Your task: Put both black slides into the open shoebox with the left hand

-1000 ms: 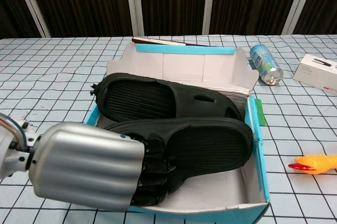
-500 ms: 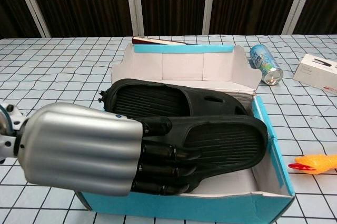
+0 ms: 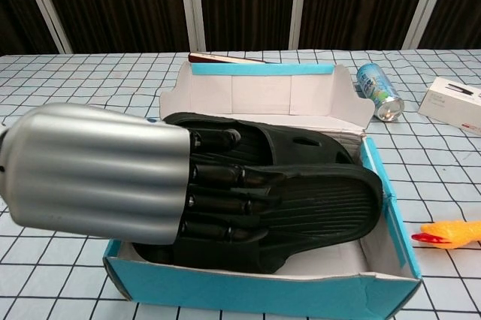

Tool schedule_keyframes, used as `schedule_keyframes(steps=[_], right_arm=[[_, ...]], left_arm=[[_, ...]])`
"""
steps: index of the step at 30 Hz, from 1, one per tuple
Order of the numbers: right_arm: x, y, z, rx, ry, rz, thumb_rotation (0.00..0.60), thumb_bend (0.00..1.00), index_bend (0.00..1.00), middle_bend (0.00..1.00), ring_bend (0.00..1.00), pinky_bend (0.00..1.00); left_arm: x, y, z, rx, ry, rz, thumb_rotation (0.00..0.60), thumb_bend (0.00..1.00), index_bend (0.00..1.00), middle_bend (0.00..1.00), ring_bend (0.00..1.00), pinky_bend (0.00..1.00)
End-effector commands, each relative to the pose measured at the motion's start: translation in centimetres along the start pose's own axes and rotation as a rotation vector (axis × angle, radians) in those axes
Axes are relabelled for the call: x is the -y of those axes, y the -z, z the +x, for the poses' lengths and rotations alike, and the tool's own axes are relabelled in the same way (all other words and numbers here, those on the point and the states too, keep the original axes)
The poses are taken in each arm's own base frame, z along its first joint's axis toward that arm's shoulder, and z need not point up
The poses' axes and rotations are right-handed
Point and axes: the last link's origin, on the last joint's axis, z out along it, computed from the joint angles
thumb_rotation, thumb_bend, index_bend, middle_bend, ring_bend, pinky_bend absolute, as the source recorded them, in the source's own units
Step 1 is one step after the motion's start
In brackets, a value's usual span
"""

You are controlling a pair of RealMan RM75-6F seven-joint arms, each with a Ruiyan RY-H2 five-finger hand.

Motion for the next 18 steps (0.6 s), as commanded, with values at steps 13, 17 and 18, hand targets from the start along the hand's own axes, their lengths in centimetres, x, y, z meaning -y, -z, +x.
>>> schedule_keyframes(steps=[13, 17, 18], right_arm=[[0.0, 0.1, 0.0, 0.001, 0.003, -0.004, 0.600, 0.16, 0.00, 0.05, 0.09, 0.07], [0.0, 0.0, -0.1, 0.006, 0.007, -0.006, 0.600, 0.16, 0.00, 0.05, 0.09, 0.07], [0.0, 0.0, -0.1, 0.008, 0.008, -0.007, 0.600, 0.16, 0.00, 0.05, 0.09, 0.07]], left_arm=[[3.0, 0.7, -1.1, 0.029, 0.637, 0.476, 0.600, 0.42, 0.16, 0.25, 0.18, 0.40], [4.1, 0.4, -2.2, -0.015, 0.851, 0.642, 0.600, 0.42, 0.26, 0.33, 0.25, 0.46], [4.4, 0.4, -2.5, -0.025, 0.887, 0.675, 0.600, 0.42, 0.27, 0.33, 0.26, 0.47]])
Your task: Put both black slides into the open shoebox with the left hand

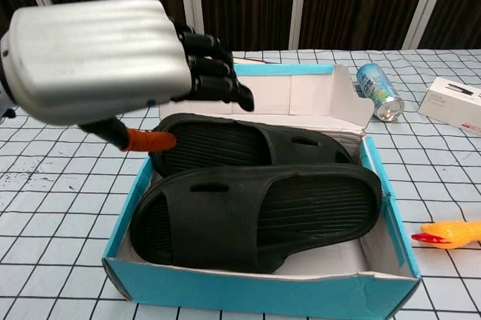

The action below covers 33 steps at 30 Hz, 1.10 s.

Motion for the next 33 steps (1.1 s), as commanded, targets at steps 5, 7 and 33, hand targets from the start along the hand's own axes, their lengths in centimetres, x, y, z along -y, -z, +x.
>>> schedule_keyframes(steps=[5, 7, 33], right_arm=[[0.1, -0.1, -0.1, 0.008, 0.005, -0.002, 0.600, 0.16, 0.00, 0.05, 0.09, 0.07], [0.1, -0.1, -0.2, 0.012, 0.007, -0.003, 0.600, 0.16, 0.00, 0.05, 0.09, 0.07], [-0.2, -0.1, -0.1, 0.014, 0.003, -0.010, 0.600, 0.16, 0.00, 0.05, 0.09, 0.07]], left_arm=[[2.4, -1.6, -0.7, -0.051, 0.456, 0.300, 0.600, 0.42, 0.33, 0.39, 0.29, 0.49], [2.7, -1.7, -1.0, -0.043, 0.504, 0.320, 0.600, 0.42, 0.35, 0.41, 0.31, 0.50], [0.5, -4.0, -4.1, 0.086, 0.674, 0.297, 0.600, 0.42, 0.40, 0.48, 0.37, 0.54]])
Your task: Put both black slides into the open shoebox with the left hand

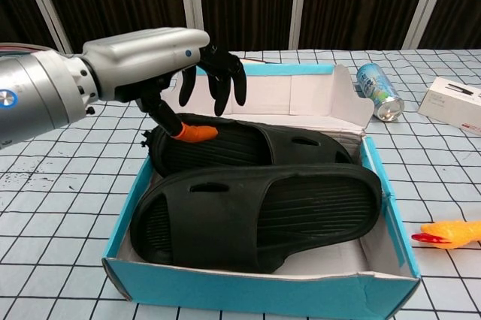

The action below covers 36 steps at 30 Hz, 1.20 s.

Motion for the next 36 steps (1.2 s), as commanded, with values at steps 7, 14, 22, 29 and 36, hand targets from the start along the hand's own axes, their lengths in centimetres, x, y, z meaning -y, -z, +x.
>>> schedule_keyframes(steps=[7, 14, 22, 29, 36], right_arm=[[0.0, 0.0, 0.0, -0.002, -0.001, 0.000, 0.600, 0.16, 0.00, 0.05, 0.09, 0.07], [0.0, 0.1, 0.1, -0.005, -0.001, 0.002, 0.600, 0.16, 0.00, 0.05, 0.09, 0.07], [0.0, 0.1, 0.1, -0.009, -0.003, 0.003, 0.600, 0.16, 0.00, 0.05, 0.09, 0.07], [0.0, 0.2, 0.2, -0.011, -0.005, 0.005, 0.600, 0.16, 0.00, 0.05, 0.09, 0.07], [0.0, 0.2, 0.2, -0.012, -0.004, 0.005, 0.600, 0.16, 0.00, 0.05, 0.09, 0.07]], left_arm=[[0.6, 0.3, -1.4, 0.058, 0.012, 0.000, 0.600, 0.42, 0.40, 0.48, 0.37, 0.55], [0.8, 0.4, -2.1, 0.076, -0.031, -0.017, 0.600, 0.42, 0.40, 0.48, 0.37, 0.55], [1.0, 0.6, -2.7, 0.089, -0.077, -0.021, 0.600, 0.42, 0.40, 0.48, 0.37, 0.55], [1.2, 0.7, -3.1, 0.097, -0.140, -0.030, 0.600, 0.42, 0.40, 0.48, 0.37, 0.55], [1.4, 0.9, -3.8, 0.100, -0.188, -0.047, 0.600, 0.42, 0.40, 0.48, 0.37, 0.55]])
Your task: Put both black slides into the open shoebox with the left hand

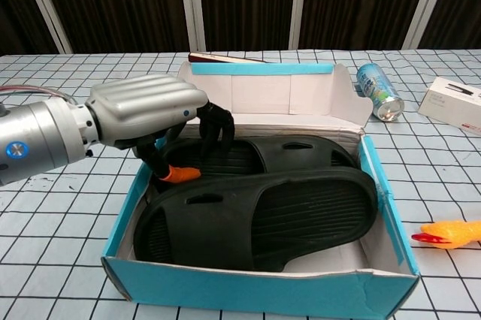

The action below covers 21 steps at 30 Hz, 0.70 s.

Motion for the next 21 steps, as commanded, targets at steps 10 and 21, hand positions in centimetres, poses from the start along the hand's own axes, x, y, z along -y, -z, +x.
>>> schedule_keyframes(steps=[10, 21], right_arm=[[0.0, 0.1, 0.1, -0.006, 0.000, 0.002, 0.600, 0.16, 0.00, 0.05, 0.09, 0.07], [0.1, 0.1, 0.0, -0.004, 0.002, 0.005, 0.600, 0.16, 0.00, 0.05, 0.09, 0.07]], left_arm=[[0.1, 0.3, 0.0, -0.014, -0.050, -0.019, 0.600, 0.42, 0.40, 0.48, 0.37, 0.55], [0.3, 1.5, 5.2, -0.158, 0.039, -0.002, 0.600, 0.42, 0.33, 0.39, 0.34, 0.50]])
